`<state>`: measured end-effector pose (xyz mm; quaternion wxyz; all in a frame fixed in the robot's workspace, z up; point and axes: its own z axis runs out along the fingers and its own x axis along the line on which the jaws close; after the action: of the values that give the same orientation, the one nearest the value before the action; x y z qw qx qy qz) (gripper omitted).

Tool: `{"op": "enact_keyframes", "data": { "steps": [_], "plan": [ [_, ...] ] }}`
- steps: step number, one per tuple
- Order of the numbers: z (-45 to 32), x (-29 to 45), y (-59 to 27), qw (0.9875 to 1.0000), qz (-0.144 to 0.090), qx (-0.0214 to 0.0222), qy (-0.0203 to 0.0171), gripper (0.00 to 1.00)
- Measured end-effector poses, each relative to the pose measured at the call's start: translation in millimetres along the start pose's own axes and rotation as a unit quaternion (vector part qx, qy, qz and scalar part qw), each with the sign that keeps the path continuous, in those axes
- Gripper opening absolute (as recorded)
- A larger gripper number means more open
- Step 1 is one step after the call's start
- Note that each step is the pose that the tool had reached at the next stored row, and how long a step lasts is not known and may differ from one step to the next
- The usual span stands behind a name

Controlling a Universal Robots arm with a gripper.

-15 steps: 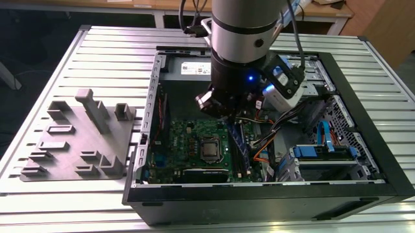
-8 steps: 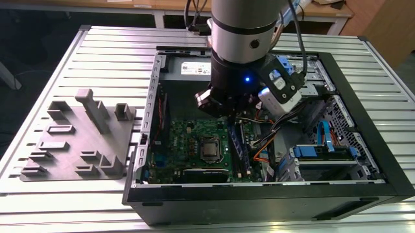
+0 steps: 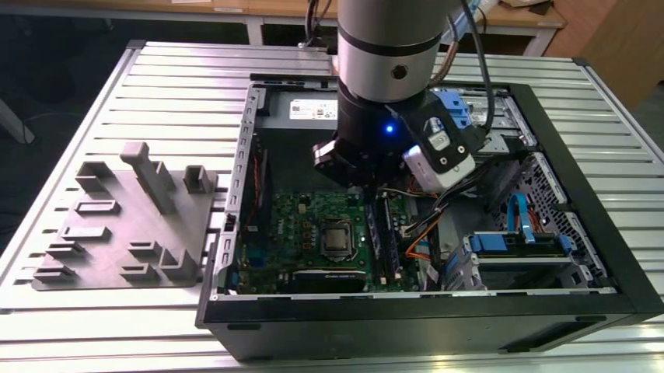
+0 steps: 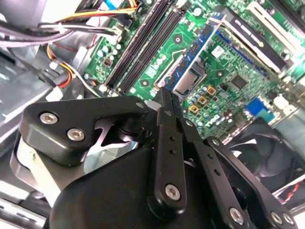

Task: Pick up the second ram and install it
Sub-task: 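Insert the second ram into the second slot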

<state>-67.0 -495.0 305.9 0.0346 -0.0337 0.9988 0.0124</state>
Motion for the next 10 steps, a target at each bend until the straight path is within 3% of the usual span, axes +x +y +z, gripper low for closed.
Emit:
{"op": "enact_keyframes", "data": {
  "steps": [5, 10],
  "plan": [
    [0.6, 0.0, 0.0, 0.9990, 0.044, 0.0031, -0.0010, 0.08],
    [2.3, 0.2, 0.0, 0.9991, 0.043, 0.0030, -0.0010, 0.08]
  ]
}}
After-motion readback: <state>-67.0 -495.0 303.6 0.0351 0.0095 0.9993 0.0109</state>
